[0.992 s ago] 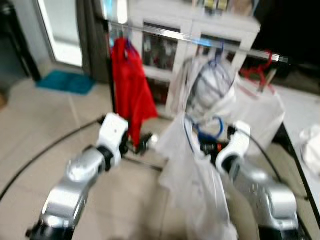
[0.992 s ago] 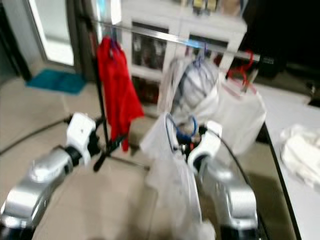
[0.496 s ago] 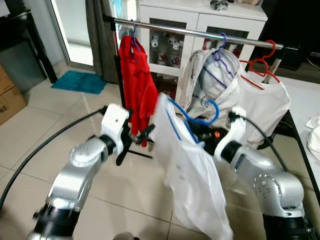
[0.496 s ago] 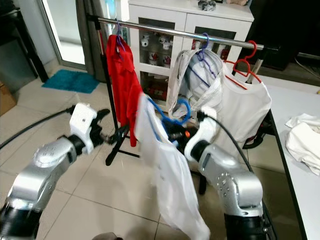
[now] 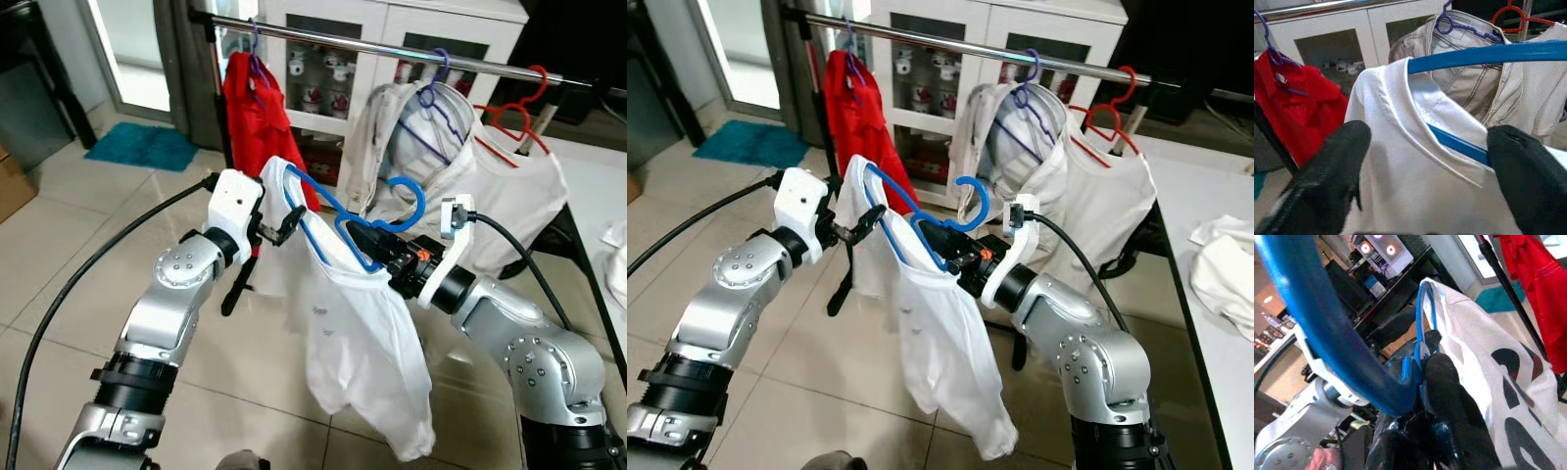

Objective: Hang hanger

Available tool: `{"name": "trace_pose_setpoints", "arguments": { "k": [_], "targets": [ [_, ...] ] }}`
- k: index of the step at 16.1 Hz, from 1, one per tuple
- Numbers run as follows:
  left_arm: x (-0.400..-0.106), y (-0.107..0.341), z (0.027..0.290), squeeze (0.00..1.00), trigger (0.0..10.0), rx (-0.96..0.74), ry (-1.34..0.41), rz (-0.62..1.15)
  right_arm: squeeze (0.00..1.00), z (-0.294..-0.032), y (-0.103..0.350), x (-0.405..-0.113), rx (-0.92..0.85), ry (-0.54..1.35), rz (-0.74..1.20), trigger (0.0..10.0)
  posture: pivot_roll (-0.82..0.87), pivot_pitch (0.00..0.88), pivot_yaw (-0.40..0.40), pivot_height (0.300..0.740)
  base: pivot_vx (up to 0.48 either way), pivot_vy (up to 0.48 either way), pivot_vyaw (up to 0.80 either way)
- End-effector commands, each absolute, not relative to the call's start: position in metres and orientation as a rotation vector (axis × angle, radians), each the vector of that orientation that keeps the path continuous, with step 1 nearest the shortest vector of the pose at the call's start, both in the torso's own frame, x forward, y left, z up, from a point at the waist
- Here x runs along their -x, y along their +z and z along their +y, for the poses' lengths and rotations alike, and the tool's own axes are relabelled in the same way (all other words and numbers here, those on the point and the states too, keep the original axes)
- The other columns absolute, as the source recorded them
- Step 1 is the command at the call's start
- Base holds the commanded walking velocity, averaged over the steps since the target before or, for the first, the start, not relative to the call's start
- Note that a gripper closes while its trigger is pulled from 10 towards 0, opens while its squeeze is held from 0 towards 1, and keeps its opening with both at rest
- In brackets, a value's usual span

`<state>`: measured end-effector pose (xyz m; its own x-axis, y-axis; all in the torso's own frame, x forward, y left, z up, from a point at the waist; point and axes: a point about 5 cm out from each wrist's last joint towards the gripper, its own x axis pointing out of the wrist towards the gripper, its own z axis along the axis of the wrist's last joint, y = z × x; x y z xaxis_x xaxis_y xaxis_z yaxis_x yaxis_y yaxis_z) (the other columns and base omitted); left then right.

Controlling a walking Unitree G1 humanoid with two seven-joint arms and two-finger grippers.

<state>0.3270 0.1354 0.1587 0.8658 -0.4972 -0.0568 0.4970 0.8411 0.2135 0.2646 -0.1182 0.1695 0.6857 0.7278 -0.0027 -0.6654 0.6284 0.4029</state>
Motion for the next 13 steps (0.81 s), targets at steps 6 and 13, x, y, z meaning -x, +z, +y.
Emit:
{"name": "trace_pose_setpoints", "arguments": {
  "k": [6,13],
  "targets": [
    [-0.339,0.161,0.136,0.00,0.0,-0.217,-0.475,-0.037,0.00,-0.117,0.189,-0.260,-0.434,0.890,0.084,0.0,-0.02,0.000,-0.073,0.740,0.000,0.000,0.00],
    [-0.345,0.160,0.138,0.00,0.0,-0.211,-0.462,-0.046,0.00,-0.117,0.192,-0.256,-0.473,0.943,0.067,0.0,-0.02,0.000,-0.073,0.740,0.000,0.000,0.00]
  ]
}}
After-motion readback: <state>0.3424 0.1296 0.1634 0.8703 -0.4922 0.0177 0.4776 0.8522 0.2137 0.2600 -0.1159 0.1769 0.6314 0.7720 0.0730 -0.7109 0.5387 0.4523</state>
